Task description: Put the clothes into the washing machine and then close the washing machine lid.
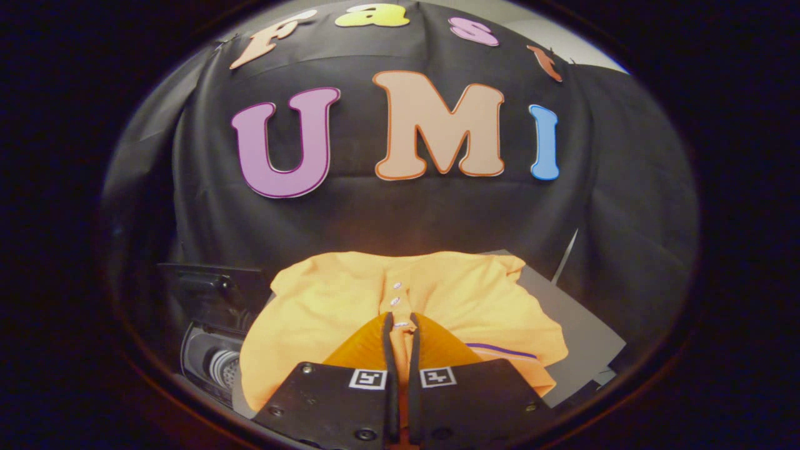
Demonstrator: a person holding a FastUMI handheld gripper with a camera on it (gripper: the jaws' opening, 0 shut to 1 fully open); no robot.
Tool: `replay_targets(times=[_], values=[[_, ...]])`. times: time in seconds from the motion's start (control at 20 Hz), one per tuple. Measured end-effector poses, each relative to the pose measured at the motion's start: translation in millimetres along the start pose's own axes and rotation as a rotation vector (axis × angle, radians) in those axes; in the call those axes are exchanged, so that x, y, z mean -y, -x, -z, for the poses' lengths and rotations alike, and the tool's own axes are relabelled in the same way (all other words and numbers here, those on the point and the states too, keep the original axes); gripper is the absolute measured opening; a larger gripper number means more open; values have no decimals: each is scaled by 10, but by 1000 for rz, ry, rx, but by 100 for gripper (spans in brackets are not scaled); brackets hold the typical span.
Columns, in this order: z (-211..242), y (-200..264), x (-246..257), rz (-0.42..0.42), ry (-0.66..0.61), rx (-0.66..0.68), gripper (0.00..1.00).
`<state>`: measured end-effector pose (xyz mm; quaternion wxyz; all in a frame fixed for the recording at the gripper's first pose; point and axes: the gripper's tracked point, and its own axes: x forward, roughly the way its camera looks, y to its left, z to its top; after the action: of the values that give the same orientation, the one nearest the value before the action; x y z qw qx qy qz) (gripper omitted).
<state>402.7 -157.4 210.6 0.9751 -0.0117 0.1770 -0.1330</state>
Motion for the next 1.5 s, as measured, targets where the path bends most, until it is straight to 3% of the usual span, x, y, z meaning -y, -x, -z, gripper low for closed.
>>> replay_targets(times=[0.6,1.5], values=[[-530,319,-1134,-176,-10,90,5],[-423,612,-2558,-396,56,64,5]])
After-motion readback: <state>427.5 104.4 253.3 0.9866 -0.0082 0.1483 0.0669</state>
